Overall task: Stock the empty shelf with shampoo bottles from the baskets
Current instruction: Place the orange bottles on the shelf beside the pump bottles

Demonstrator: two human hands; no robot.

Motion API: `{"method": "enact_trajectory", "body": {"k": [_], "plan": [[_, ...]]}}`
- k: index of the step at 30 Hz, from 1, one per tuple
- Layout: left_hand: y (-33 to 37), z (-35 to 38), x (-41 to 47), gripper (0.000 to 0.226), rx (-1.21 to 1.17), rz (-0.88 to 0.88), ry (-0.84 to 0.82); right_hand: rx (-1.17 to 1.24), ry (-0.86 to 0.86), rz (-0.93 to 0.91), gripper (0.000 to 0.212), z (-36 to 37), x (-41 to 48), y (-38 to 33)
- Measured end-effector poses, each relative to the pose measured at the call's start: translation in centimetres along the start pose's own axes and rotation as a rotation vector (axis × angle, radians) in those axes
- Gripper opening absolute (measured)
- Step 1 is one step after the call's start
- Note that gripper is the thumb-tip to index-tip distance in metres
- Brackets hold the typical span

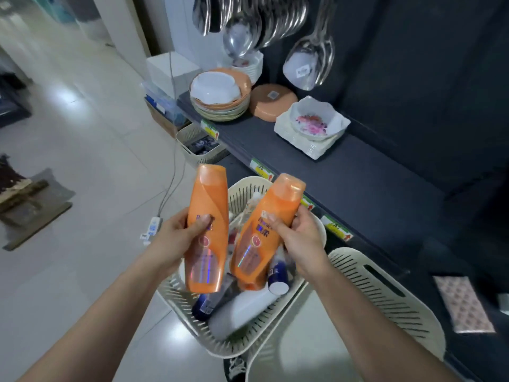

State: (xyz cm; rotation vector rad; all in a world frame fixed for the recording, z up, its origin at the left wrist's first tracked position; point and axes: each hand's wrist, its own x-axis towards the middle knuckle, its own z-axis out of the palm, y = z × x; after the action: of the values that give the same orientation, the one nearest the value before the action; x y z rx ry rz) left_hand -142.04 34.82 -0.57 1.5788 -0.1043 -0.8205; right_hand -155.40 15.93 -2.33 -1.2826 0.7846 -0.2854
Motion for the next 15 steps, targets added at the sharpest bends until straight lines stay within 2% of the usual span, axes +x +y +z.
{"method": "enact_trajectory", "body": {"k": [4, 9, 15], "plan": [[1.4, 4.6, -2.3, 0.010, -0.035, 0.016, -0.063, 0.018, 0.043, -0.114, 0.048, -4.8, -3.7, -3.4], [2.5, 11.3, -7.2, 0.014, -0.080, 0.057, -0.163, 0.003, 0.089, -0.238, 0.035, -12.1, -10.6, -6.6], [3.9, 19.6, -15.6, 0.016, -0.053, 0.159, -0.274, -0.065, 0.187, -0.361, 0.032, -21.2, -20.5, -9.2]]}}
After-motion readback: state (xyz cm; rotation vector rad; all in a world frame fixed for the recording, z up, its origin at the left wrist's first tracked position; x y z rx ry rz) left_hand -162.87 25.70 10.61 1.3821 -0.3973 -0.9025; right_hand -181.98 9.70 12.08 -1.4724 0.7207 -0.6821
